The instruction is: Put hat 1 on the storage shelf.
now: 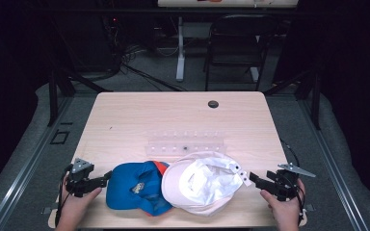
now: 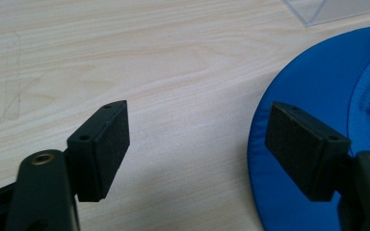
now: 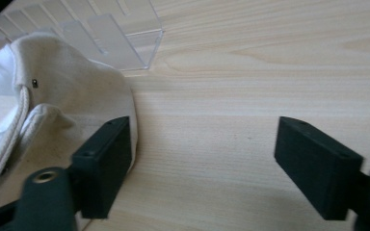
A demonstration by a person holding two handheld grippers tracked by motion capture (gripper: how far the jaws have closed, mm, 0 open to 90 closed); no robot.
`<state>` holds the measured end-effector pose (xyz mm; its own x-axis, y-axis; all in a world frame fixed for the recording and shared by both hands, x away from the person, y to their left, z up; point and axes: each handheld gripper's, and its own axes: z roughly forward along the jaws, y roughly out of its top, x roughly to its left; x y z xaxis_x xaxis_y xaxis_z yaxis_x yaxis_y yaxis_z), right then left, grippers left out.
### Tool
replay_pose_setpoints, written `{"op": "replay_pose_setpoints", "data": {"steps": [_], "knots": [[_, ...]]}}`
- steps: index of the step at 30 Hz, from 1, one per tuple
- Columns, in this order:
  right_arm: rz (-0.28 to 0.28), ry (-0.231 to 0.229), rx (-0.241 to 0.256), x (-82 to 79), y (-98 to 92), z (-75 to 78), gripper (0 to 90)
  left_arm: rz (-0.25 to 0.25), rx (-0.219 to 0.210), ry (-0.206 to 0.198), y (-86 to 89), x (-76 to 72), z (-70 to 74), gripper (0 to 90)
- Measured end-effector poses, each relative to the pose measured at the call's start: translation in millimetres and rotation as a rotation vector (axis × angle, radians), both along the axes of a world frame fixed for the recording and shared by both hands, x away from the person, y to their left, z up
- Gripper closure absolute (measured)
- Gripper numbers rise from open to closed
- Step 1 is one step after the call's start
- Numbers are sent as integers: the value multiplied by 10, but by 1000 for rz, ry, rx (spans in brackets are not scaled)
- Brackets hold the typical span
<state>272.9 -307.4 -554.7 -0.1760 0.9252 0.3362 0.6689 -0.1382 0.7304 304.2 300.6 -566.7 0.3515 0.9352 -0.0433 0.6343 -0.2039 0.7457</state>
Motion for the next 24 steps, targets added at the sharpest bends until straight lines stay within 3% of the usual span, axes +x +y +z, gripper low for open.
{"op": "replay_pose_setpoints", "data": {"steps": [1, 3, 5, 7, 8, 11, 12, 15, 19, 21, 22, 24], "knots": [[0, 0, 0, 0, 0, 0, 227, 1, 2, -3, 2, -3, 7, 244], [-1, -11, -53, -12, 27, 19, 269, 3, 2, 2, 19, 1, 16, 247], [3, -18, -75, -15, 38, 27, 306, 6, 8, 1, 30, -7, 22, 260], [12, -10, -63, -6, 36, 25, 346, 10, -4, -5, 43, -10, 24, 305], [20, -1, -57, -9, 45, 15, 419, 16, -18, -16, 60, -18, 28, 336], [28, 13, -39, -21, 65, 24, 436, 29, -26, -3, 79, -38, 51, 382], [17, 6, -80, -33, 86, 50, 444, 32, -30, -1, 82, -45, 57, 412], [30, 0, -101, -33, 93, 74, 440, 26, -23, -1, 83, -58, 64, 415], [39, 9, -105, -42, 107, 88, 463, 20, -29, -39, 77, -69, 73, 428], [36, 11, -104, -49, 120, 94, 482, 19, -32, -38, 69, -76, 78, 469], [39, 14, -97, -50, 124, 98, 485, 18, -35, -5, 69, -78, 89, 469], [42, 24, -92, -57, 140, 114, 514, 28, -29, -18, 54, -79, 81, 492]]}}
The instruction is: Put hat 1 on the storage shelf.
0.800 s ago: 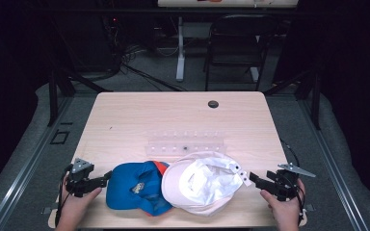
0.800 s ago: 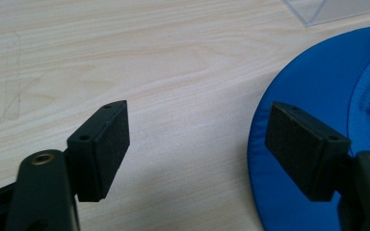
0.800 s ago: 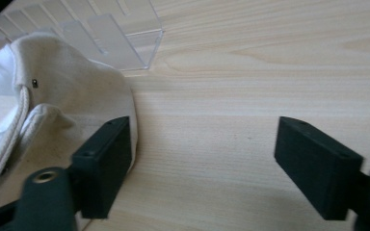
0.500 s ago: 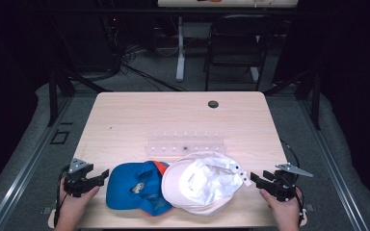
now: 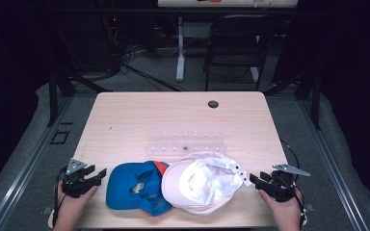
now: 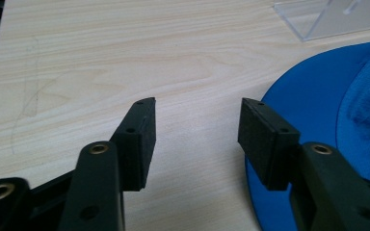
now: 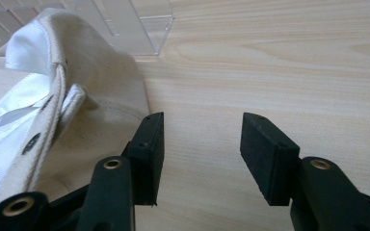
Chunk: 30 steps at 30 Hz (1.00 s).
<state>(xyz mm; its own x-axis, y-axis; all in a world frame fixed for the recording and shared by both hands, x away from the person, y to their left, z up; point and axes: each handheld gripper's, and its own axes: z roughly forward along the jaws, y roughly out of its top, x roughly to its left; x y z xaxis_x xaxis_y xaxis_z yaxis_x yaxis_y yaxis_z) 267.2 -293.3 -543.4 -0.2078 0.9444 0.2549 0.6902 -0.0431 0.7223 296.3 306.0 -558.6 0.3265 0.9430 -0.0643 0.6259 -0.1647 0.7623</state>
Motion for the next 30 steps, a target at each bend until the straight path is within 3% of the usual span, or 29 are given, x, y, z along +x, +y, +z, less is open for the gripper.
{"op": "replay_pose_setpoints", "data": {"steps": [5, 14, 20, 27, 29, 30], "knots": [[13, 24, 1, -4, 19, 3, 544, -10, 6, -6, -15, 7, 19, 541], [45, 82, -28, -9, 98, -34, 543, -24, 17, 14, -57, 36, 6, 533], [44, 89, -33, -29, 140, -35, 537, -27, 13, 11, -53, 22, 21, 539], [43, 109, -30, -43, 171, 103, 530, -25, 17, 5, -55, 7, 32, 537], [46, 114, -19, -38, 171, 158, 530, -24, 22, 6, -56, 8, 28, 534], [53, 135, 11, -23, 154, 239, 530, -20, 22, 9, -57, 11, 22, 531]]}}
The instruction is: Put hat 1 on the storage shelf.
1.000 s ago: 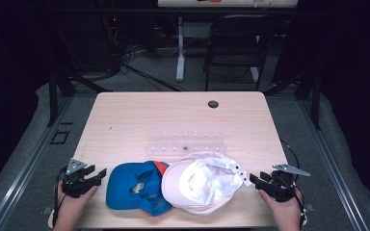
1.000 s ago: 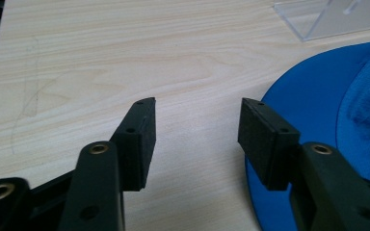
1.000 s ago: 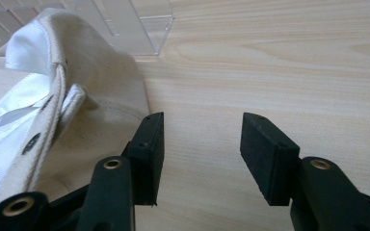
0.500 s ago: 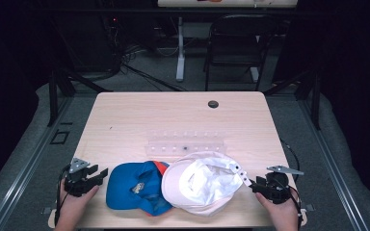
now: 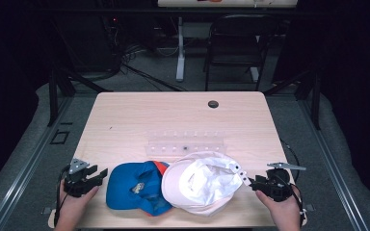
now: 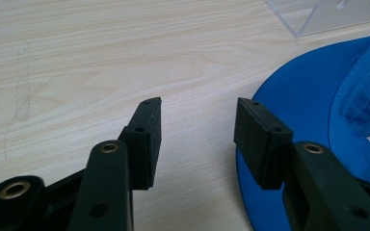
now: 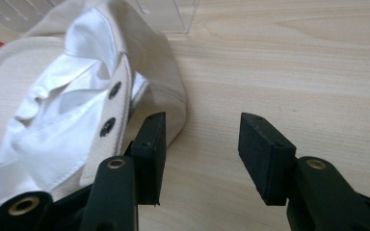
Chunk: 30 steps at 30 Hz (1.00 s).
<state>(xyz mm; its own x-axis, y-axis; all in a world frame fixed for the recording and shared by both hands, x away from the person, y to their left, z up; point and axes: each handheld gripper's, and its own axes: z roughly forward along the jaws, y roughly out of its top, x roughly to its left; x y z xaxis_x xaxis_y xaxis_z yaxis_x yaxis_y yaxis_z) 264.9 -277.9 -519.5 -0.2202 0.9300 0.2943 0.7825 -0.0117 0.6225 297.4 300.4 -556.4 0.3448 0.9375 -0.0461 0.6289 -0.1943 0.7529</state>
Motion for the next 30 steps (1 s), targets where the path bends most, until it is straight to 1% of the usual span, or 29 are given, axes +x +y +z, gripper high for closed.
{"op": "replay_pose_setpoints", "data": {"steps": [1, 2, 3, 4, 5, 7, 9, 10, 12, 13, 15, 16, 17, 19, 21, 22, 23, 25, 26, 28, 30], "knots": [[0, 0, 0, 0, 0, 0, 530, 0, 0, 0, 0, 0, 0, 529], [2, 19, 19, 19, -19, 52, 530, 3, 1, 1, -3, 1, -5, 529], [2, 19, 19, 19, -19, 52, 530, 3, 1, 1, -3, 1, -5, 527], [8, 40, 28, 49, -50, 105, 531, -1, 3, 3, -6, 0, -7, 526], [8, 40, 28, 49, -50, 105, 531, -1, 3, 3, -6, 0, -7, 526], [2, 62, 33, 81, -86, 156, 531, -4, 2, 1, -15, -1, -11, 525], [0, 90, 51, 115, -139, 211, 532, -4, 4, -1, -23, -1, -13, 524], [-2, 97, 58, 123, -155, 231, 533, -5, 4, 0, -26, 0, -15, 522], [0, 119, 84, 148, -211, 313, 533, -5, 5, 3, -24, 2, -19, 520], [0, 119, 84, 148, -211, 313, 533, -4, 4, 5, -22, 4, -23, 520], [1, 122, 85, 157, -227, 375, 533, -4, 7, 10, -12, 8, -25, 520], [7, 126, 96, 169, -227, 409, 530, -2, 4, 11, -11, 8, -26, 520], [7, 126, 96, 169, -227, 409, 530, -2, 4, 11, -9, 9, -27, 520], [12, 139, 118, 186, -218, 437, 528, -1, 3, 10, -9, 10, -27, 520], [23, 156, 127, 206, -202, 456, 529, -3, 4, 11, -11, 8, -27, 518], [27, 166, 140, 230, -165, 462, 529, -4, 6, 11, -13, 9, -28, 517], [27, 166, 140, 230, -165, 462, 529, -4, 6, 11, -13, 9, -28, 517], [45, 184, 152, 257, -130, 465, 529, -4, 13, 9, -18, 9, -31, 516], [52, 193, 171, 280, -92, 460, 529, -4, 11, 9, -24, 9, -34, 516], [54, 199, 172, 291, -71, 457, 531, -4, 13, 8, -27, 9, -36, 516], [69, 212, 186, 323, -36, 435, 534, -4, 13, 8, -27, 9, -39, 515]]}}
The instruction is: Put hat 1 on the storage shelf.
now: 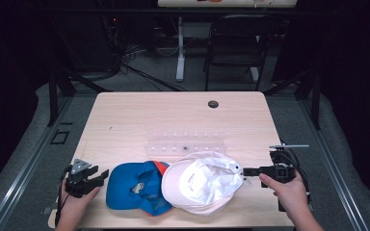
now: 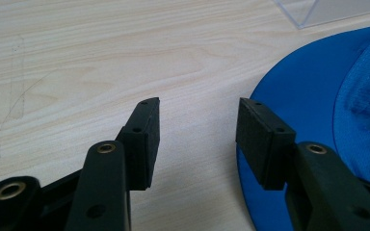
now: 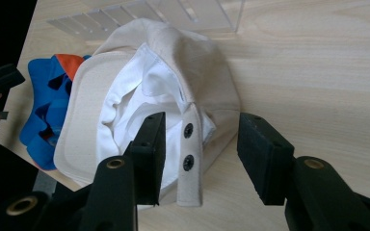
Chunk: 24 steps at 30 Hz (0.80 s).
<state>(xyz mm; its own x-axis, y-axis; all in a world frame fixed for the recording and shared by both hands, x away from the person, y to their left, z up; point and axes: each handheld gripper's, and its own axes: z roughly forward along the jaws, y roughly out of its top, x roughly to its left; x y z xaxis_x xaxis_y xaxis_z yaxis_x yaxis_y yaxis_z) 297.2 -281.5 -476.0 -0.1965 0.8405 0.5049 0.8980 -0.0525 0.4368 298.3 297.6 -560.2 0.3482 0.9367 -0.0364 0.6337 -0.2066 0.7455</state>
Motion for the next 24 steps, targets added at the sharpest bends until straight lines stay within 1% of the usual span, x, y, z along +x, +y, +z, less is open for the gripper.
{"op": "replay_pose_setpoints", "data": {"steps": [1, 2, 3, 5, 9, 11, 13, 14, 15, 18, 21, 22, 23, 24], "knots": [[-5, 7, 2, 9, 17, -10, 534, -3, 0, 1, 2, 1, -1, 515], [4, 16, 6, 22, 27, -25, 534, -3, 0, 2, 2, 1, -2, 515], [2, 32, 11, 33, 43, -38, 533, -2, 0, 3, 2, 1, -2, 515], [4, 46, 21, 55, 68, -79, 534, -2, 1, 3, 3, 2, -4, 515], [12, 81, 26, 96, 111, -147, 541, -2, 0, 4, -1, 4, -10, 515], [26, 84, 25, 113, 127, -184, 558, -3, 1, 2, -5, 6, -12, 515], [27, 92, 17, 124, 150, -205, 567, -4, 4, 3, -6, 5, -10, 515], [36, 102, 14, 133, 152, -210, 568, -4, 3, 3, -7, 5, -11, 516], [24, 97, 22, 134, 167, -228, 573, -4, 4, 4, -6, 6, -11, 515], [40, 112, 18, 151, 191, -255, 588, -3, 2, 5, -8, 6, -13, 516], [30, 123, 22, 155, 208, -268, 599, -4, 2, 6, -8, 5, -9, 516], [30, 135, 30, 163, 218, -278, 605, -8, 6, 16, -5, 3, -1, 515], [30, 135, 30, 163, 218, -278, 605, -8, 6, 16, -5, 3, -1, 516], [19, 134, 30, 163, 233, -284, 616, -5, 4, 8, -7, 5, -8, 516]]}}
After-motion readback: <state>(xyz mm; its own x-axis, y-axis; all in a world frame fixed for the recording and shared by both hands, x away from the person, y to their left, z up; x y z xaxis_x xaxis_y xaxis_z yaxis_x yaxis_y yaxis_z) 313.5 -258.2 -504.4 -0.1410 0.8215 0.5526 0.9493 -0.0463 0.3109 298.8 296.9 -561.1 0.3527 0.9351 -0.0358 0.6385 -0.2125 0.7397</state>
